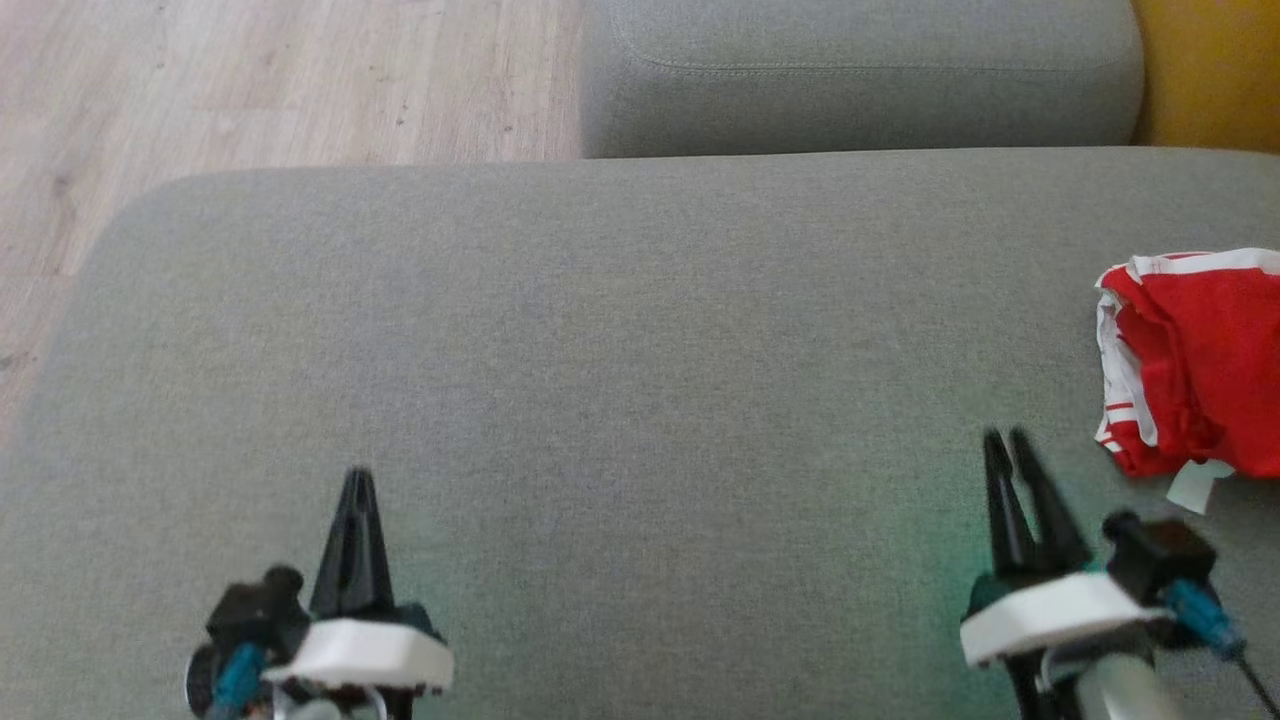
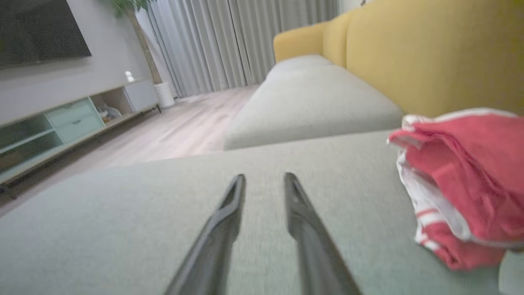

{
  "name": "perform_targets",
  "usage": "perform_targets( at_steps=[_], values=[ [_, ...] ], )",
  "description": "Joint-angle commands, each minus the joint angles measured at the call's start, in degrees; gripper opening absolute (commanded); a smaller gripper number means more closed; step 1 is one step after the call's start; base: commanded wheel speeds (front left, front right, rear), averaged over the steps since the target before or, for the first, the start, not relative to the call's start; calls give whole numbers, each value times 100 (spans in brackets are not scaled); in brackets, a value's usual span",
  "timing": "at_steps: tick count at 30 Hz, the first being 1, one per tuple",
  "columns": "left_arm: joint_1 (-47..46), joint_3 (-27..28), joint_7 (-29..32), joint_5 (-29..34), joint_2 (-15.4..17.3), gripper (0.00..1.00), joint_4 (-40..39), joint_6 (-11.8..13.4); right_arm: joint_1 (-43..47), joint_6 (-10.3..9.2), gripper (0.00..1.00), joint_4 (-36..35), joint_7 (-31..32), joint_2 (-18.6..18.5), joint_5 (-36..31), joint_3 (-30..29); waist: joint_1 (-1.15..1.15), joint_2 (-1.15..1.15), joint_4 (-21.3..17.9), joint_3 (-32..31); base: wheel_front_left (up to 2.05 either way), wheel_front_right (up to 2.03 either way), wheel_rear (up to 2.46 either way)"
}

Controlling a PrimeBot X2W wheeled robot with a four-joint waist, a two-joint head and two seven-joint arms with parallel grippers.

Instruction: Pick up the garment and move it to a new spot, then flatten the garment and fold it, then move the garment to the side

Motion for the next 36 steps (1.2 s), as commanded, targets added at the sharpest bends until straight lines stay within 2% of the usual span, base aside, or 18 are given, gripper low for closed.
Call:
perform_targets(
  at_steps=[1,36],
  values=[
    [-45,25,28,-83,2,0,-59,-10,-40,0,0,-72,15,0,92,-5,0,0,-6,-2,0,0,0],
    [-108,414,586,-2071,13,0,-207,-235,-147,-1,0,-179,546,-41,2330,-207,0,0,-143,-44,0,0,0]
  ],
)
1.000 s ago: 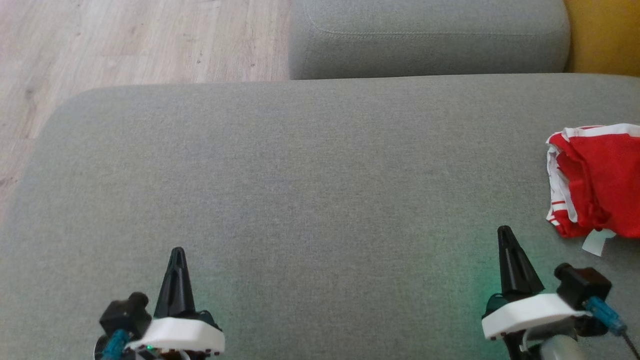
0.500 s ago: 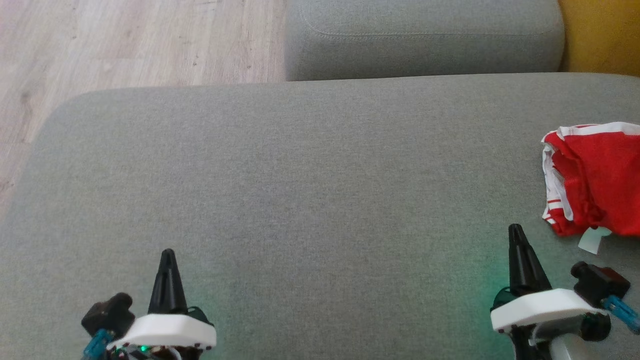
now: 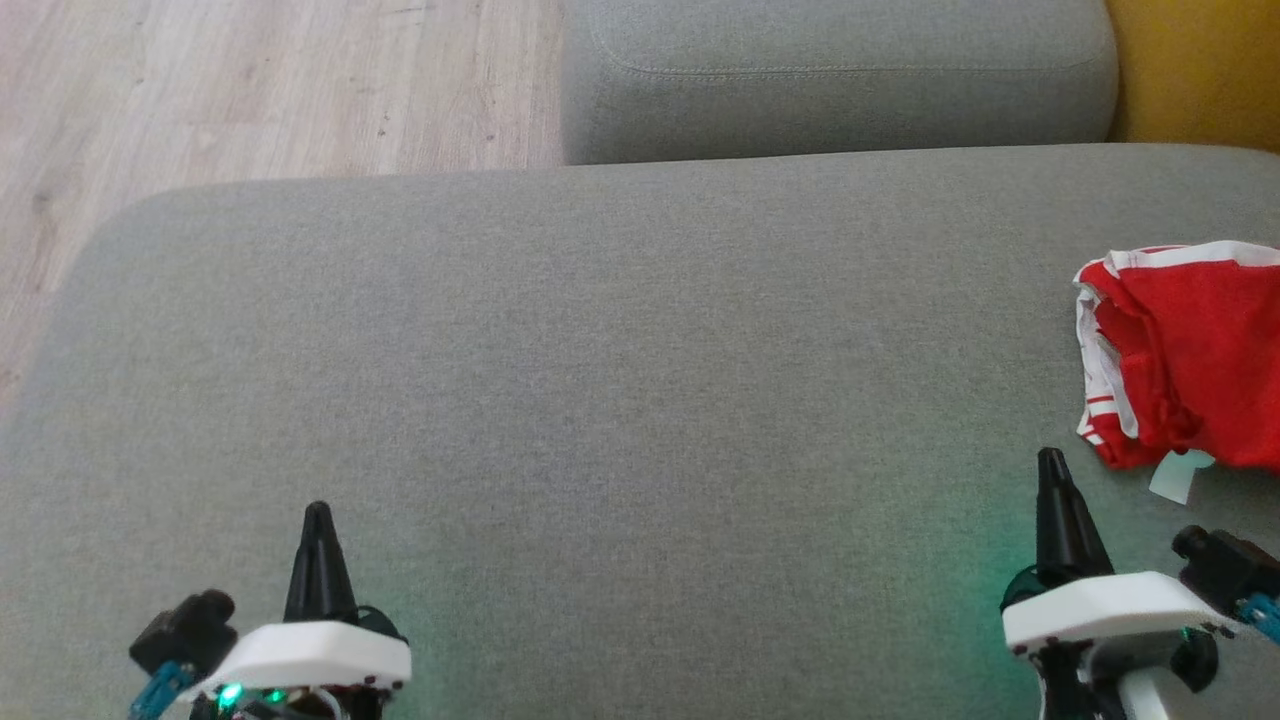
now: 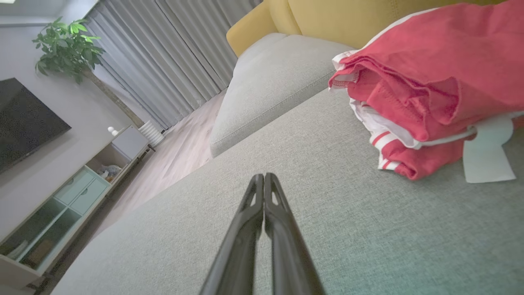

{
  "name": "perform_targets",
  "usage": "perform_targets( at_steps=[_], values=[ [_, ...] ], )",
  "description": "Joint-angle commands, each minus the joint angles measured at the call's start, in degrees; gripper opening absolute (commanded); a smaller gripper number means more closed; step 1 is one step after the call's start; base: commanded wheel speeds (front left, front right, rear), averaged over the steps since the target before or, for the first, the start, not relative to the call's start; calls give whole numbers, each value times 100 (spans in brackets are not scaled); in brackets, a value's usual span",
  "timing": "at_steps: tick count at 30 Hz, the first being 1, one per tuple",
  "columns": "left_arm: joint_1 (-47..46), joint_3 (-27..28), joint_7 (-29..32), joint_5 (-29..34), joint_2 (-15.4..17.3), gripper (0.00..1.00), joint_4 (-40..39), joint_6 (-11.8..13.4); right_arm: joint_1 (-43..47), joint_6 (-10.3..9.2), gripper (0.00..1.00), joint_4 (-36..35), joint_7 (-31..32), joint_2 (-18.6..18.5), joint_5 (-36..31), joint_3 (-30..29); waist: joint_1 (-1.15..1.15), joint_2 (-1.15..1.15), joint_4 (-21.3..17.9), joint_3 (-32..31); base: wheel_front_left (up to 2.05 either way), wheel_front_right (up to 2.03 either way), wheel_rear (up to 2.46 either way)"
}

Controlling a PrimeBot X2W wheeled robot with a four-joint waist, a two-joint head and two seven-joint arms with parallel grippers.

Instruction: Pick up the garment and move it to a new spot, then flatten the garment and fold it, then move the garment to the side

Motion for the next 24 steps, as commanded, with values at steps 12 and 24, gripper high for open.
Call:
perform_targets(
  at_steps=[12,24],
  values=[
    [-303,271,222,-803,18,0,-262,-116,-316,-2,0,-257,206,-52,906,-86,0,0,-51,-16,0,0,0],
    [-327,410,420,-1501,22,0,-313,-196,-354,-2,0,-295,401,-57,1681,-168,0,0,-99,-30,0,0,0]
  ],
)
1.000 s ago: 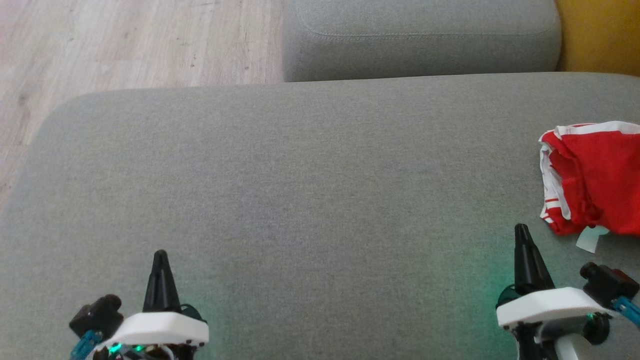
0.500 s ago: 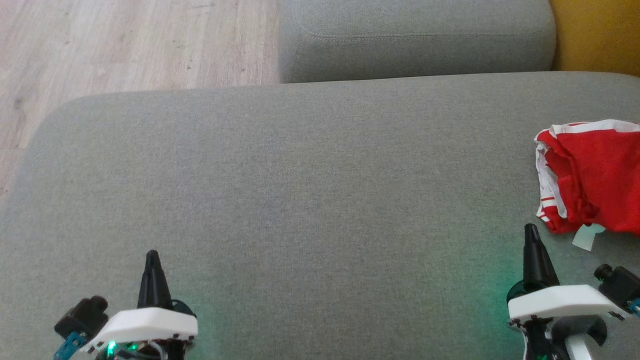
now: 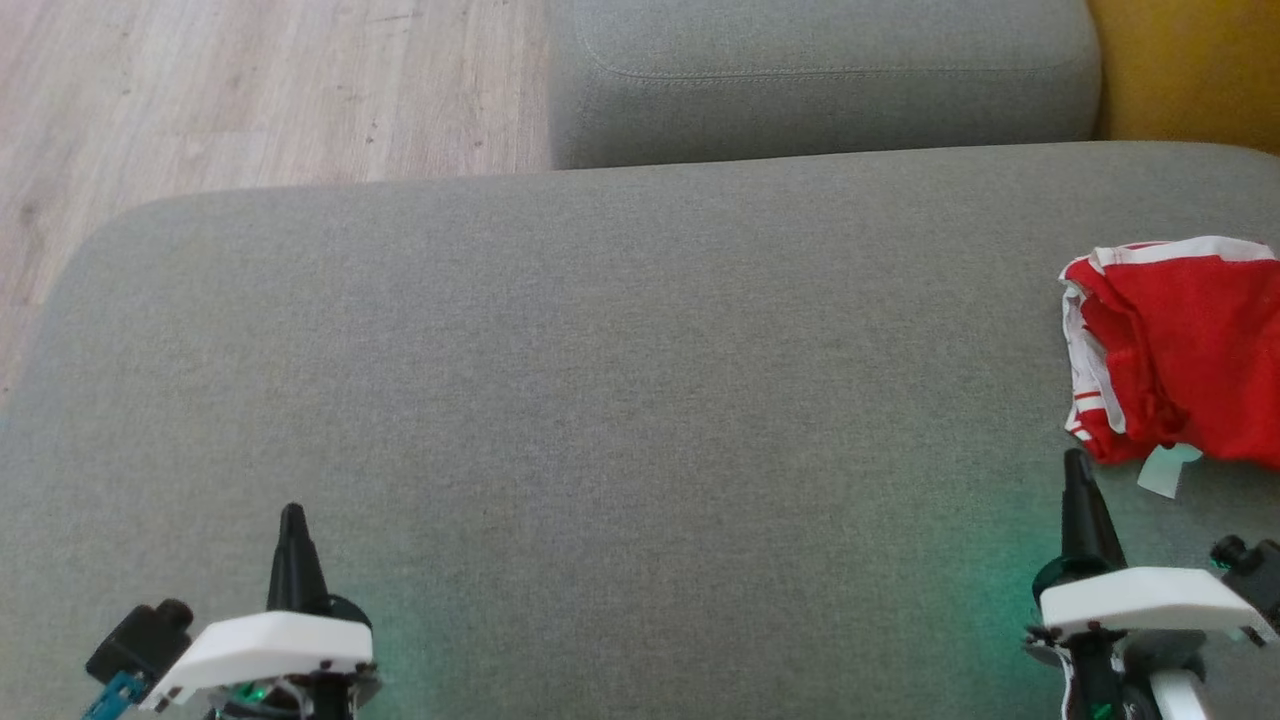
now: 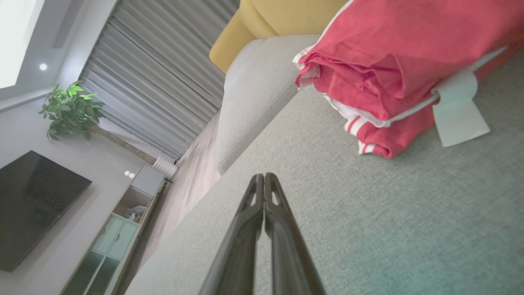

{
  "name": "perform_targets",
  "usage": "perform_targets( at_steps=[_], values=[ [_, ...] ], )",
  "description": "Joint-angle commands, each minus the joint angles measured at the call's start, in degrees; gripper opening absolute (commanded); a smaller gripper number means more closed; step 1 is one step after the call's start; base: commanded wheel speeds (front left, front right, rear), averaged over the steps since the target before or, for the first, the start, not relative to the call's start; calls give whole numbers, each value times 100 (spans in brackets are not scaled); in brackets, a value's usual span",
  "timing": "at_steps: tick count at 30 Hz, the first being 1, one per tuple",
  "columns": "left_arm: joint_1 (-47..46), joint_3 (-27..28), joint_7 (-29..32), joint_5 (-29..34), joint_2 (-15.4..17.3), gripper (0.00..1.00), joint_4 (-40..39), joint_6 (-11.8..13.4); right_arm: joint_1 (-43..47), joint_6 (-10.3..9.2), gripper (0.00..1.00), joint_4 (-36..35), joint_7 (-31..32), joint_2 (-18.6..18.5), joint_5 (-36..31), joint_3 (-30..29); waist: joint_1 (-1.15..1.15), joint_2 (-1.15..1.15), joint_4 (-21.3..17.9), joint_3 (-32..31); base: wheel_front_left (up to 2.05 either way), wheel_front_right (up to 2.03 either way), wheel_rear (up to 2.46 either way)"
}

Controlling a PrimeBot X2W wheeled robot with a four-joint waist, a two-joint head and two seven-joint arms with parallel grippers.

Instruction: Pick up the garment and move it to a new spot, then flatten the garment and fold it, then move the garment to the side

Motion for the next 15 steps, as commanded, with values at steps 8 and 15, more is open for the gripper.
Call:
perform_targets(
  at_steps=[8,15],
  values=[
    [-308,235,149,-527,24,0,-236,-107,-361,-2,0,-239,146,-59,596,-33,0,0,-32,-10,0,0,0],
    [-322,317,265,-936,27,0,-266,-154,-384,-3,0,-261,261,-61,1048,-82,0,0,-60,-18,0,0,0]
  ],
)
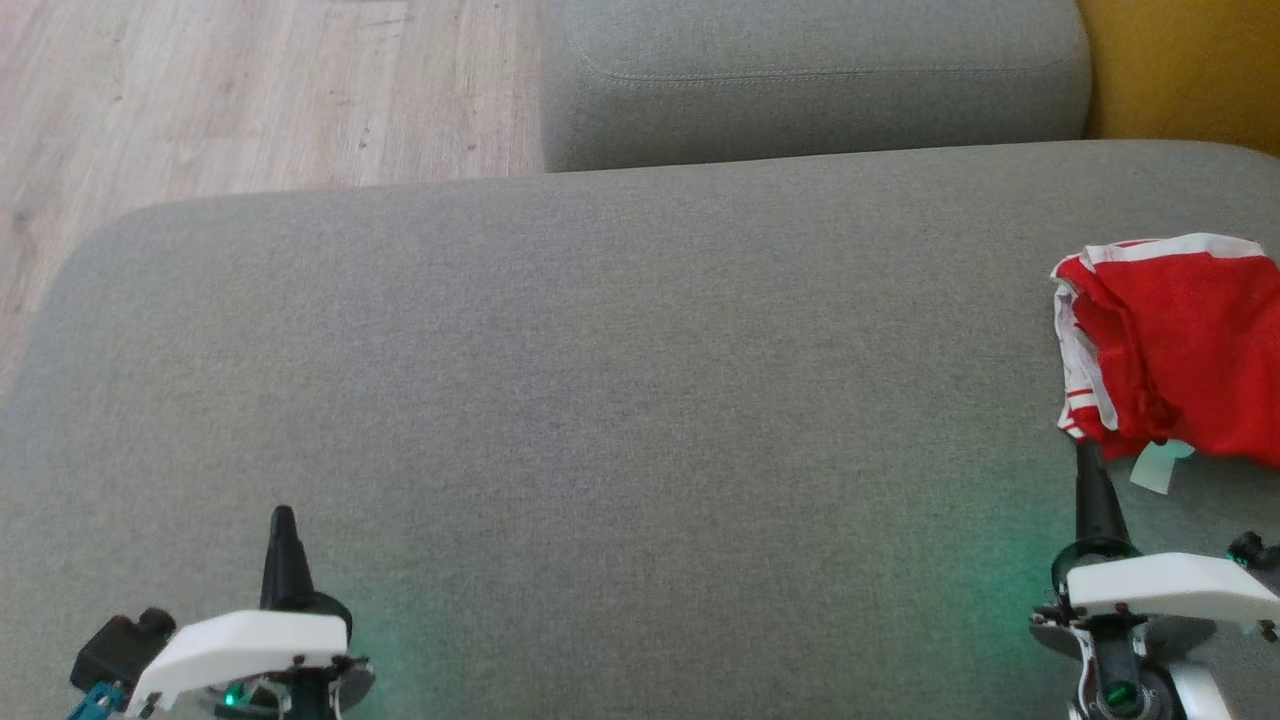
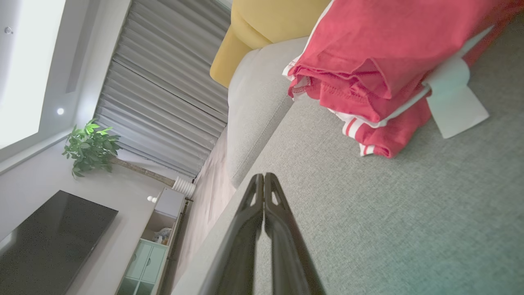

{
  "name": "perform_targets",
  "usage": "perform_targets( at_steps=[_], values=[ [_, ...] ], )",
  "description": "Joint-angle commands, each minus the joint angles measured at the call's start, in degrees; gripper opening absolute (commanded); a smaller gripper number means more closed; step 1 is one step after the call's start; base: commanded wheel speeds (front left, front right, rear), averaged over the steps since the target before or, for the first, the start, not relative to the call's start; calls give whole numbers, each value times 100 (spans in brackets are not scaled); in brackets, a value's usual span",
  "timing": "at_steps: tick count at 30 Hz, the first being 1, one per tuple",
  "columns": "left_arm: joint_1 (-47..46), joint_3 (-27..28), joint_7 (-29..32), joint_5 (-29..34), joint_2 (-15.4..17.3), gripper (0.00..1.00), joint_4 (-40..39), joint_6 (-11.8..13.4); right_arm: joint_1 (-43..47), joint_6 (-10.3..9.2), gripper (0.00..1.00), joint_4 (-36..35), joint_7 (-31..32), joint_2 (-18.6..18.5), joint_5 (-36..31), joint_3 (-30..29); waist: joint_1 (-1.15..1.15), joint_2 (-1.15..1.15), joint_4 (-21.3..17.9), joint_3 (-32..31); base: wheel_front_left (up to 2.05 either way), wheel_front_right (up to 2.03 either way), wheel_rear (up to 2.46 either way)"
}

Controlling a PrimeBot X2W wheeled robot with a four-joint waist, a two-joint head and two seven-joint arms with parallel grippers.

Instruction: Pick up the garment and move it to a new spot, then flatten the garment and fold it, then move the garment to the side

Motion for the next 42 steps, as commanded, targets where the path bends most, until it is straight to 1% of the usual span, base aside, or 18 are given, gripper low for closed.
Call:
perform_targets(
  at_steps=[1,42],
  values=[
    [-312,195,60,-180,27,0,-211,-58,-275,-3,0,-214,74,-61,216,21,0,0,-8,-3,0,0,0],
    [-394,660,721,-2512,41,0,-379,-323,-403,-4,0,-342,740,-63,2786,-273,0,0,-169,-51,0,0,0]
  ],
)
